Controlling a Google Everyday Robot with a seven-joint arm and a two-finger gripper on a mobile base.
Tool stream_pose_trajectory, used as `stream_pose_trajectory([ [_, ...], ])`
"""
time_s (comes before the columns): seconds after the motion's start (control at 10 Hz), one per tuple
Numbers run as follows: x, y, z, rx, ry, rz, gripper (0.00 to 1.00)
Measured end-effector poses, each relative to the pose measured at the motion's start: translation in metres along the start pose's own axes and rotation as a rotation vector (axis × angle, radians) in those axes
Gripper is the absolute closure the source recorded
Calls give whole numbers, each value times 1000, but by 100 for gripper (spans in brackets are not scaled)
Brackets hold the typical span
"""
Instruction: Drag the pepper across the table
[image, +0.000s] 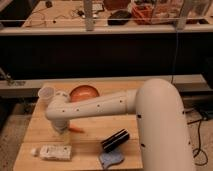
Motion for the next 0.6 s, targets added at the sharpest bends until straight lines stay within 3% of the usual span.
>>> stream_pose_trajectory([
  [0.3, 33, -22, -10, 13, -26, 16, 20],
  [0.6, 59, -53, -5, 17, -40, 32, 20],
])
